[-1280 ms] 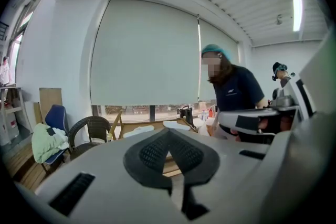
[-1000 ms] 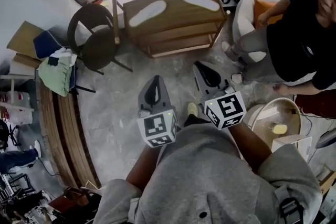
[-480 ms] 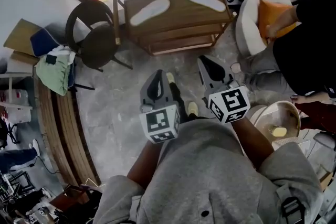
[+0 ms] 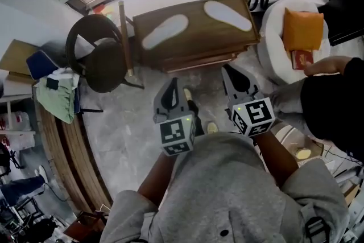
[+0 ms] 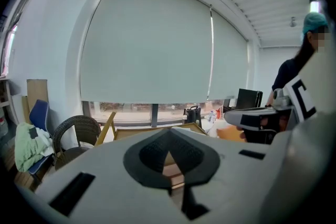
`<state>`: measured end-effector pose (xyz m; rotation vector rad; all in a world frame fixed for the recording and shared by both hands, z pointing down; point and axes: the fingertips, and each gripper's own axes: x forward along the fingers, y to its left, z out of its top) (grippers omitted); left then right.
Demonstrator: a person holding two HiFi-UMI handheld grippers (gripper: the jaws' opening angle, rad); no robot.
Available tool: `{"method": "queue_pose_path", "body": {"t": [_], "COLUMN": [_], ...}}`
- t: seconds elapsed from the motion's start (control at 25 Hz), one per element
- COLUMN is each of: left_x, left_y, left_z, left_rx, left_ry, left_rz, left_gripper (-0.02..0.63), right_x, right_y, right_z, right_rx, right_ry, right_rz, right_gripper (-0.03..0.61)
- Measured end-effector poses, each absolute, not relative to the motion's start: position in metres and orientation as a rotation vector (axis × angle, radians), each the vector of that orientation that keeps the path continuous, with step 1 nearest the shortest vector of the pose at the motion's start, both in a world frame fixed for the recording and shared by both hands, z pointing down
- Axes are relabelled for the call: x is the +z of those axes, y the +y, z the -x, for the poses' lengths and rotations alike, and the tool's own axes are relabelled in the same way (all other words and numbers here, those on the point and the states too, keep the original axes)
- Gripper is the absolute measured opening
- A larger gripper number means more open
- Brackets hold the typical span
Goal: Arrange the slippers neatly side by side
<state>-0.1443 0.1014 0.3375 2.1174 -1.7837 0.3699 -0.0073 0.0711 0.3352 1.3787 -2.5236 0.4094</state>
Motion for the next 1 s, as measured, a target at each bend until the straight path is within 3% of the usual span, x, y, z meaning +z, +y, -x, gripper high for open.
{"method": "queue_pose_path", "body": {"t": [1.0], "left_x": [0.372], "left_y": [-0.083], "left_z": [0.201], "left_rx": [0.435], "left_ry": [-1.616], "left_rz": [-2.156], "left_gripper": [0.012], "right_x": [0.352], "right_y": [-0.105], "right_z": [0.026], "right_rx": [0.392], "right_ry": [-2.347], "right_rz": [-1.568], "right_gripper": [0.034]}}
